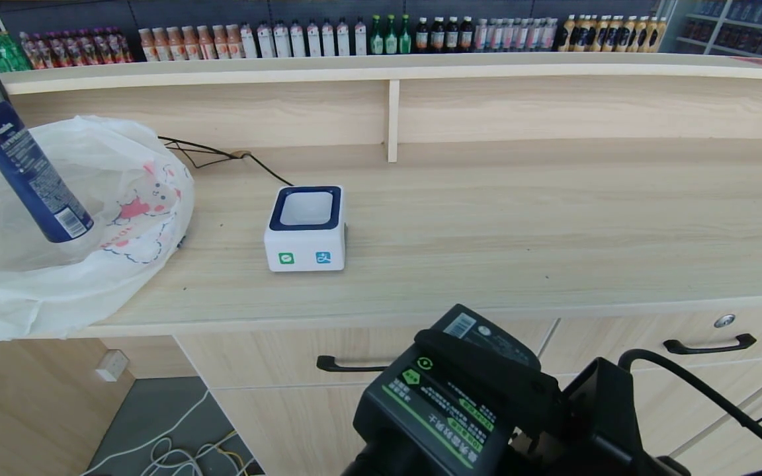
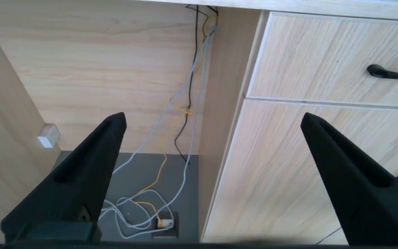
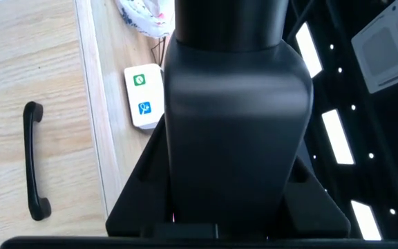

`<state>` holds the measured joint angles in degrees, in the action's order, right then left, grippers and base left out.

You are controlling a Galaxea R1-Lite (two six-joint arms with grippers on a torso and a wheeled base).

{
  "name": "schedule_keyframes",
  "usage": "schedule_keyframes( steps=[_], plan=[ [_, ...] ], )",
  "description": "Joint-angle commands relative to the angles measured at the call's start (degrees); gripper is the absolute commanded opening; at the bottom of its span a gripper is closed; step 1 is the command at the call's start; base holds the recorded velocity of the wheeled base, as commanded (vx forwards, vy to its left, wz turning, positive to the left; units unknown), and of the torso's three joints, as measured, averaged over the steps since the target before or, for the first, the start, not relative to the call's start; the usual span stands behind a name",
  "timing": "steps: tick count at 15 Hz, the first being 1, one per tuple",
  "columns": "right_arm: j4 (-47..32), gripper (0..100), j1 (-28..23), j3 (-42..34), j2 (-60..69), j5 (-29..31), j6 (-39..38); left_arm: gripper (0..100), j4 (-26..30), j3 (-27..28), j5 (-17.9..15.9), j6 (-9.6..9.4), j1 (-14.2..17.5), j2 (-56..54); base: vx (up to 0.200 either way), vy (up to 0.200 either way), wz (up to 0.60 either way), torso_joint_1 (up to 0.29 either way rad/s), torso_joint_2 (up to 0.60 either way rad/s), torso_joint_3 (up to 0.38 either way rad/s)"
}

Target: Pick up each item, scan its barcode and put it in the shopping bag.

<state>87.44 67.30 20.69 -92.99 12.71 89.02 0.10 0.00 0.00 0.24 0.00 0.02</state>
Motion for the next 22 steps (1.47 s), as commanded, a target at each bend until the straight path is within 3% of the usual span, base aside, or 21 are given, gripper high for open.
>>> schedule_keyframes(
  steps=[1, 15, 18, 22],
  plan=[
    [0.0, 0, 0.0, 0.0, -0.1, 0.0, 0.1, 100, 0.0, 0.0, 0.0, 0.02, 0.0, 0.0, 0.000, 0.000, 0.00, 0.000, 0.00, 0.000],
    [2.6, 0, 0.0, -1.3, -1.5, 0.1, -3.2, 100, 0.0, 0.0, 0.0, 0.02, 0.0, 0.0, 0.000, 0.000, 0.00, 0.000, 0.00, 0.000],
    [2.6, 0, 0.0, -1.3, -3.8, 2.0, -11.0, 100, 0.0, 0.0, 0.0, -0.16, 0.0, 0.0, 0.000, 0.000, 0.00, 0.000, 0.00, 0.000],
    [2.6, 0, -0.2, 0.7, -6.2, 2.1, -27.9, 100, 0.0, 0.0, 0.0, -0.24, -0.1, 0.0, 0.000, 0.000, 0.00, 0.000, 0.00, 0.000]
  ],
)
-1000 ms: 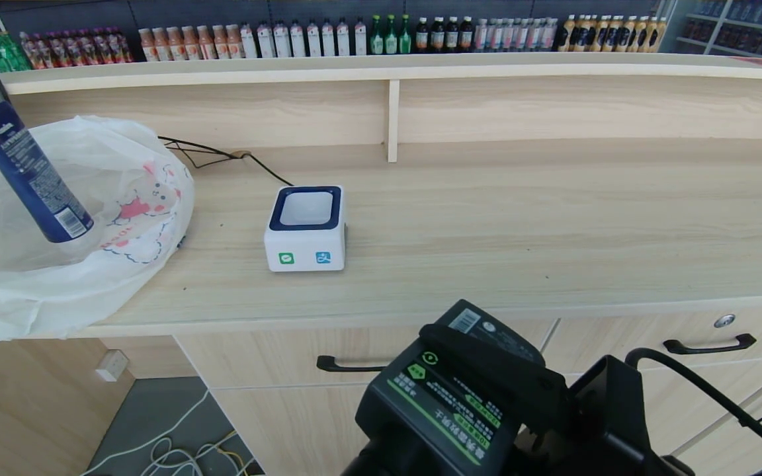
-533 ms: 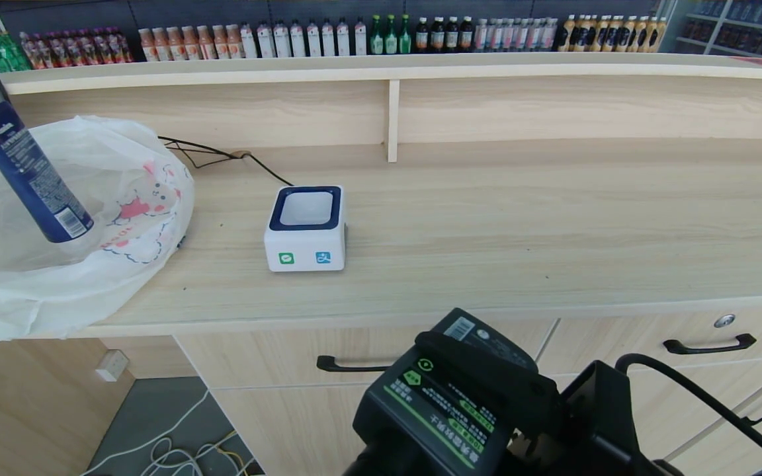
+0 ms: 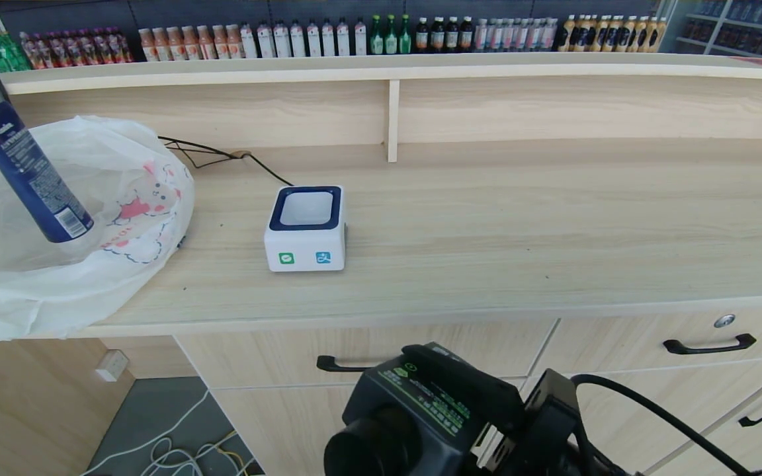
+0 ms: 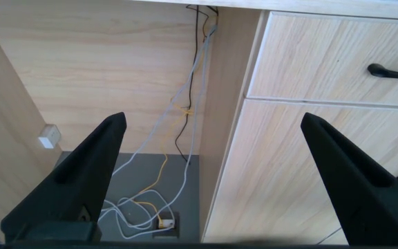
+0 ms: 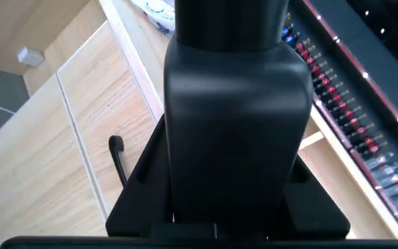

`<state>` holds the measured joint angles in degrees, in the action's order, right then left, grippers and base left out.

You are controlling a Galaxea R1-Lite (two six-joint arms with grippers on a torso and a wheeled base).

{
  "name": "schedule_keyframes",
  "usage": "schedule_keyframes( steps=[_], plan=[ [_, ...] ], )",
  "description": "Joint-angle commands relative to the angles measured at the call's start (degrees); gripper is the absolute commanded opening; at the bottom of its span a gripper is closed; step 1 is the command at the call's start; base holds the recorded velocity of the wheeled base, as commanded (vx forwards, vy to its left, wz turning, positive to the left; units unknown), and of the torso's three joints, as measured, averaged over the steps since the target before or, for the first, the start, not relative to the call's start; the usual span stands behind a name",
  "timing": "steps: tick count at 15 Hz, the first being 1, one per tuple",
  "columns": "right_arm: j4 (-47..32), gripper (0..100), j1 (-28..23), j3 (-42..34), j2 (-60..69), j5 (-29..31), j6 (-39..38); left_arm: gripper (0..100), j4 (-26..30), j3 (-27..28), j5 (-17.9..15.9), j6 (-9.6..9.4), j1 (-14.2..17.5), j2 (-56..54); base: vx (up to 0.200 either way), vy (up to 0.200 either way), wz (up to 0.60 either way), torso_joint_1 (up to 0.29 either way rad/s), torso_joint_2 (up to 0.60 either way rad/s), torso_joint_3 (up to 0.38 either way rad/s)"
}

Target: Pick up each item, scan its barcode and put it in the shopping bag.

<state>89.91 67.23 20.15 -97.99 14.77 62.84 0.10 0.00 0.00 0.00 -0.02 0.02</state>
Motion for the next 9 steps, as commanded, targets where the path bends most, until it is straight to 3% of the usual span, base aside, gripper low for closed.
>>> schedule_keyframes(
  steps=[1, 4, 7, 9],
  plan=[
    [0.1, 0, -2.3, 2.9, -1.2, 0.3, -6.9, 100, 0.0, 0.0, 0.0, 0.00, 0.0, 0.0, 0.000, 0.000, 0.00, 0.000, 0.00, 0.000],
    [0.1, 0, -7.1, 12.8, -2.0, 0.3, -18.0, 100, 0.0, 0.0, 0.0, 0.00, 0.0, 0.0, 0.000, 0.000, 0.00, 0.000, 0.00, 0.000],
    [0.1, 0, -7.6, 14.6, -6.3, 1.5, -35.8, 100, 0.0, 0.0, 0.0, 0.00, 0.0, 0.0, 0.000, 0.000, 0.00, 0.000, 0.00, 0.000],
    [0.1, 0, -13.4, 18.4, -6.2, 4.0, -43.0, 100, 0.0, 0.0, 0.0, 0.00, 0.0, 0.0, 0.000, 0.000, 0.00, 0.000, 0.00, 0.000]
  ],
)
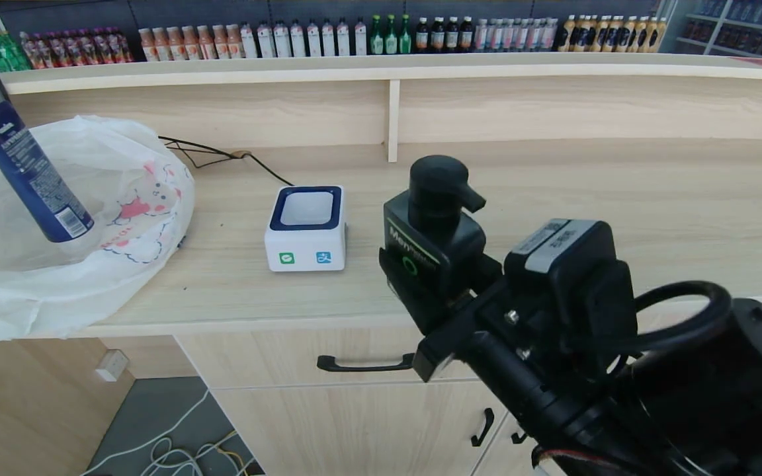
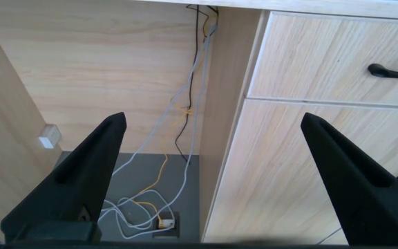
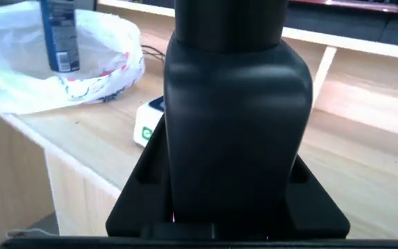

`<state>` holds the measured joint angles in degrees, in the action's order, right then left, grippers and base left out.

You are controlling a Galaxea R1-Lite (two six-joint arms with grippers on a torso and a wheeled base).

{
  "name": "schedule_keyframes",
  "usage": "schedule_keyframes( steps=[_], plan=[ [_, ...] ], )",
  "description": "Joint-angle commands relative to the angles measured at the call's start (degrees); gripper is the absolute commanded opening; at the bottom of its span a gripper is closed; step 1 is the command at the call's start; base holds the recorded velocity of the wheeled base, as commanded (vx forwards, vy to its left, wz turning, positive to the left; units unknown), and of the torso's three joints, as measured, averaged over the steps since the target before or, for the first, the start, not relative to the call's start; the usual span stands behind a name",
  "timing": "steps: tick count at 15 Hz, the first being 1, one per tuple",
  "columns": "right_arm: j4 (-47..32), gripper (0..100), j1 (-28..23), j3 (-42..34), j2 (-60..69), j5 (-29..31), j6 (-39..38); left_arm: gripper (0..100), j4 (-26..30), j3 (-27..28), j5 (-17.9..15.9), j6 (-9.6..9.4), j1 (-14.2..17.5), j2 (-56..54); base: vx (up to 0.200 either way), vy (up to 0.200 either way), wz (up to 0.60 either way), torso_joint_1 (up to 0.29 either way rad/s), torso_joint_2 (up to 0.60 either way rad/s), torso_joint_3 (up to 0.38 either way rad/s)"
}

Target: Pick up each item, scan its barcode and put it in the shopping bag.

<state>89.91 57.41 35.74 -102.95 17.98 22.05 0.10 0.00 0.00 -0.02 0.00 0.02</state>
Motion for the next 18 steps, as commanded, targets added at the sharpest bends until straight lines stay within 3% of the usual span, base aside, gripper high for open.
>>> schedule_keyframes(
  steps=[1, 6, 7, 8, 15, 18],
  plan=[
    [0.1, 0, -5.5, 3.3, -1.1, 0.8, -5.5, 100, 0.0, 0.0, 0.0, 0.02, 0.0, 0.0, 0.000, 0.000, 0.00, 0.000, 0.00, 0.000],
    [0.1, 0, -10.8, 3.5, 1.0, 0.9, -18.1, 100, 0.0, 0.0, 0.0, 0.11, 0.0, 0.0, 0.000, 0.000, 0.00, 0.000, 0.00, 0.000],
    [0.1, 0, -10.9, 3.5, 1.0, 0.9, -18.2, 100, 0.0, 0.0, 0.0, 0.11, 0.0, 0.0, 0.000, 0.000, 0.00, 0.000, 0.00, 0.000],
    [0.1, 0, -15.5, 4.2, 2.0, 0.7, -15.6, 100, 0.0, 0.0, 0.0, 0.11, 0.0, 0.0, 0.000, 0.000, 0.00, 0.000, 0.00, 0.000],
    [0.1, 0, -16.0, 7.2, 0.8, -1.0, -18.1, 100, 0.0, 0.0, 0.0, 0.02, 0.0, 0.0, 0.000, 0.000, 0.00, 0.000, 0.00, 0.000],
    [0.1, 0, -17.2, 8.0, 0.6, -0.8, -18.9, 100, 0.0, 0.0, 0.0, 0.02, 0.0, 0.0, 0.000, 0.200, 0.00, -0.006, 0.00, 0.002]
  ],
)
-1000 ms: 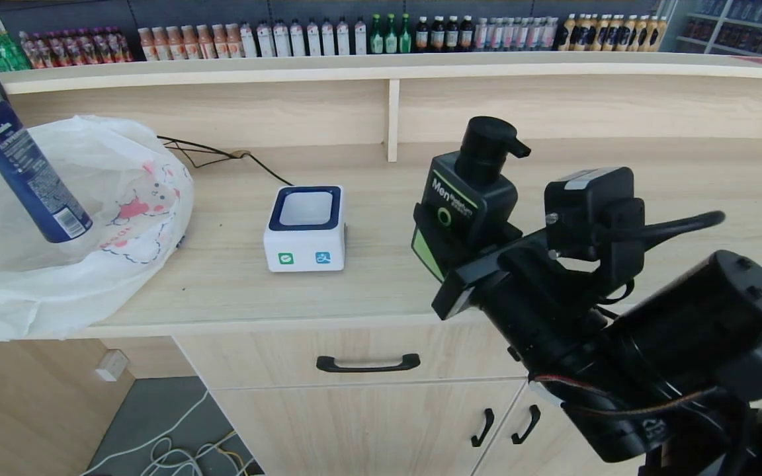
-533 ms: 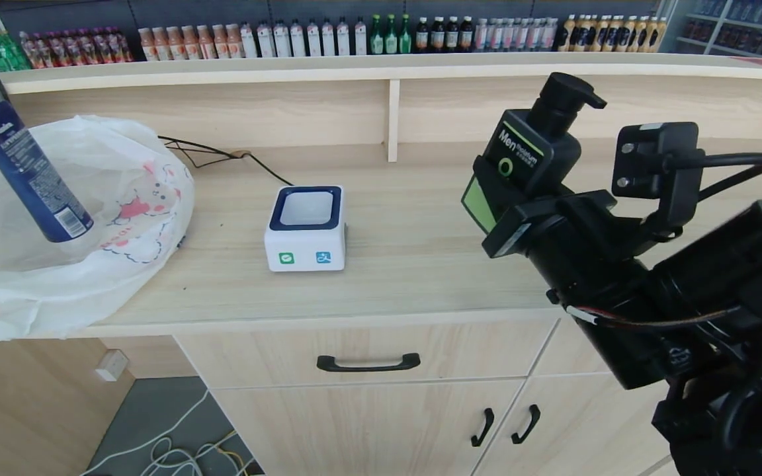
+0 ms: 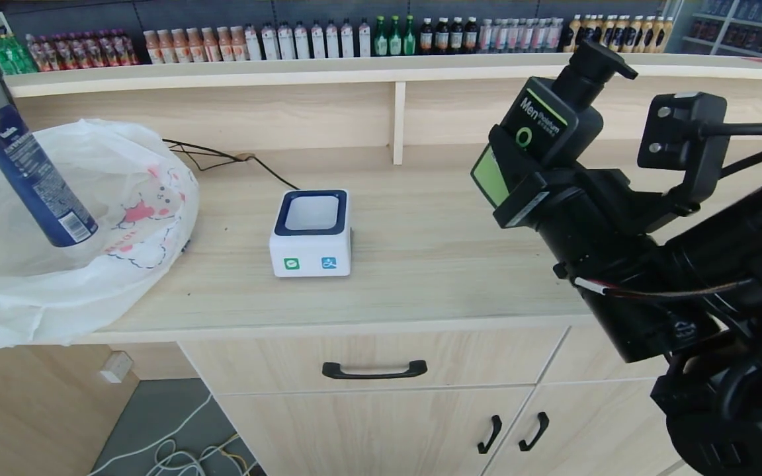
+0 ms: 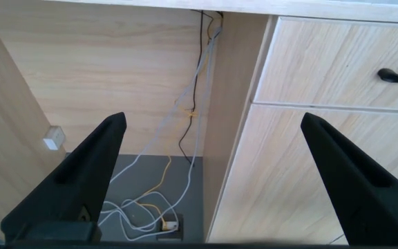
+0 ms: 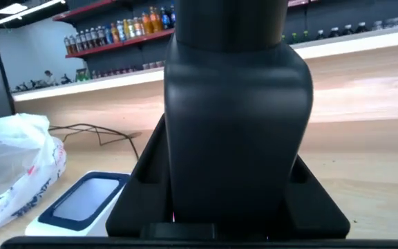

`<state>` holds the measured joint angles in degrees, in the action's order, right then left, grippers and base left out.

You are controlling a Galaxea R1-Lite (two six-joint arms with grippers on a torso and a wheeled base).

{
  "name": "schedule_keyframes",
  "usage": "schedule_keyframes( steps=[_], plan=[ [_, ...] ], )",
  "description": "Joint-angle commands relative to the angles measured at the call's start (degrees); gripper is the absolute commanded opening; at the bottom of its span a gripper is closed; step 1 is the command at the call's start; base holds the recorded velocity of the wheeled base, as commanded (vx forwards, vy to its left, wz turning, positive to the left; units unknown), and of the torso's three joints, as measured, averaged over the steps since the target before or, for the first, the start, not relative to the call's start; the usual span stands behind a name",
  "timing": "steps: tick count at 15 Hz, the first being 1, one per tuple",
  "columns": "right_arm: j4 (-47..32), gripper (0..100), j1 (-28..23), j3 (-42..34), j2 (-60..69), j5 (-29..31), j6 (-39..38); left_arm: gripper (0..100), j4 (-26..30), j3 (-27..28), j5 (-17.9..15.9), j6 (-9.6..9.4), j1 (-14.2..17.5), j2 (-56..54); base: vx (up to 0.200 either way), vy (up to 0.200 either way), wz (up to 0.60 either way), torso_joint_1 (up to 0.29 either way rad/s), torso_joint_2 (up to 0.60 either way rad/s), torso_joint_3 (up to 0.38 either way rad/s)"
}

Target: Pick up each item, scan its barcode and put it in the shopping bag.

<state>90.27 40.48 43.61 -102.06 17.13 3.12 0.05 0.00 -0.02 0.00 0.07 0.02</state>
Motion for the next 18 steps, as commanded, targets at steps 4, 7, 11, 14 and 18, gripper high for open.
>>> schedule_keyframes(
  steps=[4, 7, 11, 14, 18],
  plan=[
    [-0.3, 0, -0.7, 1.7, -0.9, -0.1, 0.1, 100, 0.0, 0.0, 0.0, 0.09, -0.1, 0.0, 0.000, 0.200, 0.00, 0.007, 0.00, -0.001],
    [-0.3, 0, -0.7, 1.8, -0.9, 0.0, 0.0, 100, 0.0, 0.0, 0.0, 0.09, -0.1, 0.0, 0.000, 0.200, 0.00, 0.004, 0.00, 0.002],
    [-0.3, 0, -0.7, 3.1, -1.8, 0.0, 0.0, 100, 0.0, 0.0, 0.0, 0.26, -0.1, 0.0, 0.000, 0.200, 0.00, 0.005, 0.00, -0.001],
    [-0.3, 0, -0.7, 3.1, -1.5, 0.0, 0.0, 100, 0.0, 0.0, 0.0, 0.18, -0.1, 0.0, 0.000, 0.200, 0.00, 0.001, 0.00, 0.004],
    [-0.3, 0, -0.7, 2.8, -0.8, 0.0, 0.0, 100, 0.0, 0.0, 0.0, 0.09, -0.1, 0.0, 0.000, 0.100, 0.00, 0.000, 0.00, 0.000]
  ],
)
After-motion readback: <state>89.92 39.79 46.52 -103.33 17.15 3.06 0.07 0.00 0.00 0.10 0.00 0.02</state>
